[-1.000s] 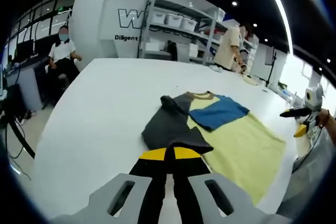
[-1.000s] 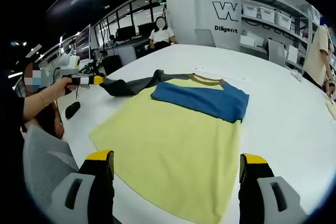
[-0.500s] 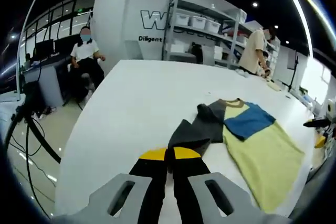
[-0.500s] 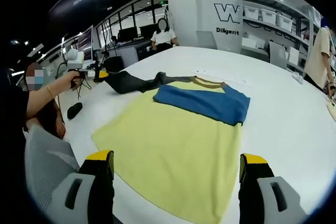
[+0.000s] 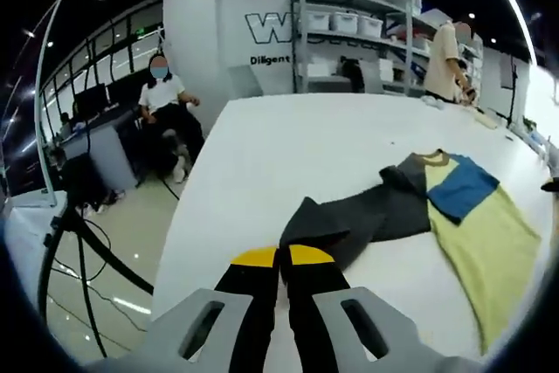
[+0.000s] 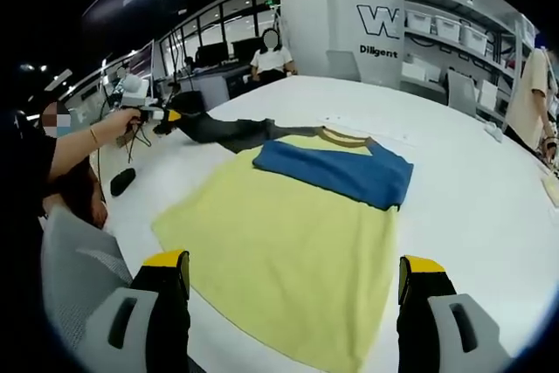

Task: Fold the garment on the visible template until the final outline fits inside the template.

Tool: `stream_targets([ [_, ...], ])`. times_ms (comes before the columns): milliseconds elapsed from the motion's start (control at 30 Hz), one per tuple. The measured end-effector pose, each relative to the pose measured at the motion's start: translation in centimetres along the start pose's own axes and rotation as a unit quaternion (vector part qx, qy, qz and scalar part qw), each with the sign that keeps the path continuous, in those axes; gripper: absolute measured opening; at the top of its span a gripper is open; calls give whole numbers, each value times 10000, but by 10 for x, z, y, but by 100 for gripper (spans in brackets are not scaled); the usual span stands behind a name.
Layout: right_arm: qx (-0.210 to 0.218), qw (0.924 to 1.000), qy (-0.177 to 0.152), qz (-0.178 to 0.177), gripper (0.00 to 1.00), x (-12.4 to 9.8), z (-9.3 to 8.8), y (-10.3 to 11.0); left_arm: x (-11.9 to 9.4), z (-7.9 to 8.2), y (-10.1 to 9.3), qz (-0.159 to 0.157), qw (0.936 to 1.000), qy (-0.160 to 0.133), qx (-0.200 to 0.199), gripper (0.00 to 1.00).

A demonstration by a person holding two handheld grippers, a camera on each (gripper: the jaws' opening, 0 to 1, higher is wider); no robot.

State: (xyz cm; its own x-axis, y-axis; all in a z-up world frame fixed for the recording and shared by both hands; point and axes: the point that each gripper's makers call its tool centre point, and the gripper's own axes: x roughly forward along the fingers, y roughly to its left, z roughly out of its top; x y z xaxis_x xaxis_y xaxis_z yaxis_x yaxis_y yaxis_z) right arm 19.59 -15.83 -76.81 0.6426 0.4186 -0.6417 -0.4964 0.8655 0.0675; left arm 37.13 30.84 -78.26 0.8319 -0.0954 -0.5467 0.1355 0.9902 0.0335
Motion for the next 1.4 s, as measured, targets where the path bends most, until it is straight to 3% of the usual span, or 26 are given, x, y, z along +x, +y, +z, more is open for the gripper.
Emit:
stream_targets([
  [167, -15, 10000, -10, -18, 99, 1, 2, -3, 4, -2, 12, 106, 9999, 23, -64, 0],
  [200, -18, 10000, -14, -20, 99, 1, 3, -3, 9, -8, 25, 248, 9996, 130, -8, 0],
  [467, 16, 10000, 6, 36, 99, -1, 4, -1, 18, -35, 47, 404, 9977, 503, 190, 0],
  [767, 30, 10000, 2, 19, 99, -3, 5, -4, 20, -67, 51, 428, 9956, 809, 200, 0],
  [933, 36, 10000, -4, 12, 99, -4, 5, -4, 20, -70, 53, 458, 9958, 788, 113, 0],
  [1233, 63, 10000, -6, 6, 99, -6, 5, -4, 18, -77, 62, 604, 9928, 940, 428, 0],
  [1400, 52, 10000, -19, 24, 99, -5, 6, -2, 15, -72, 60, 588, 9945, 854, 126, 3],
])
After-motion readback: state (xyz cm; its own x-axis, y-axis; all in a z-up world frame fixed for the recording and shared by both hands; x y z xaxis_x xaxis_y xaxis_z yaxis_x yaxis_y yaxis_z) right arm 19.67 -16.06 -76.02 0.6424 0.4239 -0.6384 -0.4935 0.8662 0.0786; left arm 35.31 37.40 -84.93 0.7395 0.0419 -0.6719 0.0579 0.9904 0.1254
